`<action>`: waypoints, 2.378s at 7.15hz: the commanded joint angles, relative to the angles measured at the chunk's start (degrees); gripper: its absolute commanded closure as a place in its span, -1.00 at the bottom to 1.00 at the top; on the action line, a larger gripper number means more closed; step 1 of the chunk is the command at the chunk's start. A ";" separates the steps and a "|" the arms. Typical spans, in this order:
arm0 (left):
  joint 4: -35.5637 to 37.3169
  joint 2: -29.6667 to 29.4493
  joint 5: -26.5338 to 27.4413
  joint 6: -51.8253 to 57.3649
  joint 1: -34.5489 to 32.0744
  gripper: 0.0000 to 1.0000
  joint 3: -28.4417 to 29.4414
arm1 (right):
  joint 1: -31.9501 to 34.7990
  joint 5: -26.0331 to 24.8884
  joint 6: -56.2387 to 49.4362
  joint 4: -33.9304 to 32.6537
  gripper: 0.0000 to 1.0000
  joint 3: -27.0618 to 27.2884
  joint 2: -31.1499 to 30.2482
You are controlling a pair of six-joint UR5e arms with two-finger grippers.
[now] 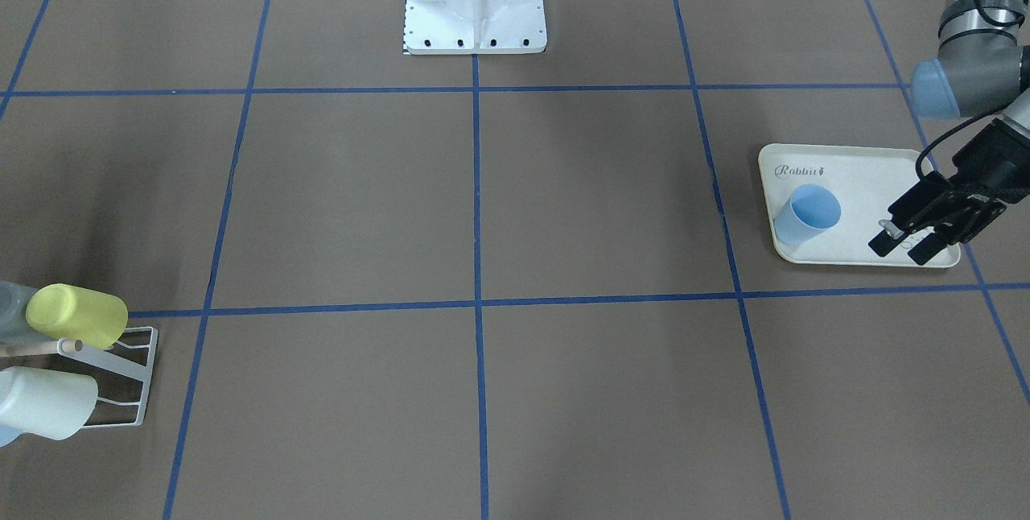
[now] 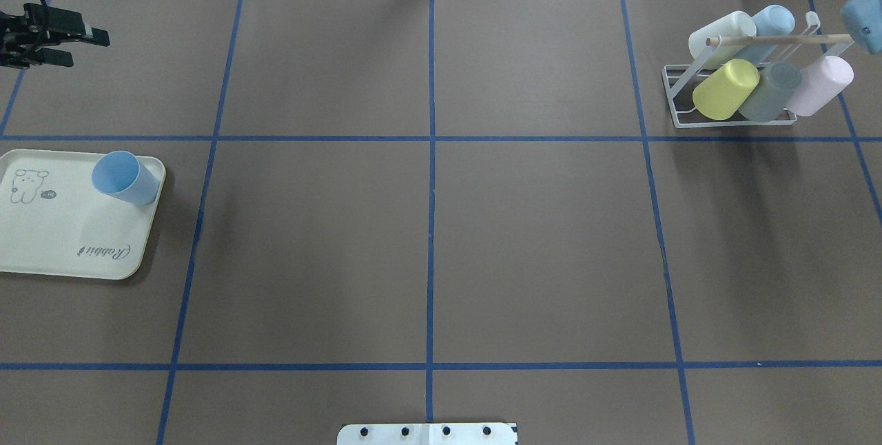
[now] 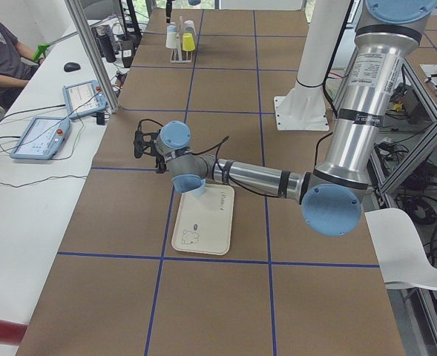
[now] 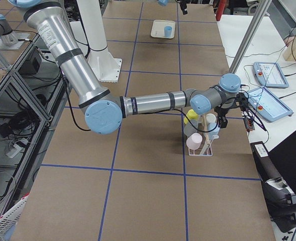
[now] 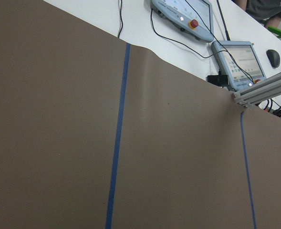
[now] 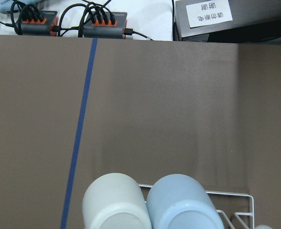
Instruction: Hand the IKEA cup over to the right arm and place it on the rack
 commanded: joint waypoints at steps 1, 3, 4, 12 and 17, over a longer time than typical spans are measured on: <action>14.10 0.33 -0.13 6.46 0.74 -1.00 -2.46 | -0.07 0.23 1.76 -0.04 -0.96 3.07 -0.86; 27.03 4.09 -0.31 13.57 3.18 -1.00 -8.95 | -0.07 0.31 2.03 -0.04 -0.96 3.34 -1.13; 34.84 4.37 -0.31 13.86 5.64 -1.00 -12.73 | -0.07 0.31 2.03 -0.04 -0.96 3.60 -1.48; 37.82 7.80 -0.13 17.64 10.58 -0.35 -10.40 | -2.53 1.90 10.20 -0.30 -0.96 14.57 -5.87; 37.82 7.45 -0.74 18.34 13.05 1.00 -9.07 | -2.89 1.81 10.20 -0.04 -0.96 15.12 -6.32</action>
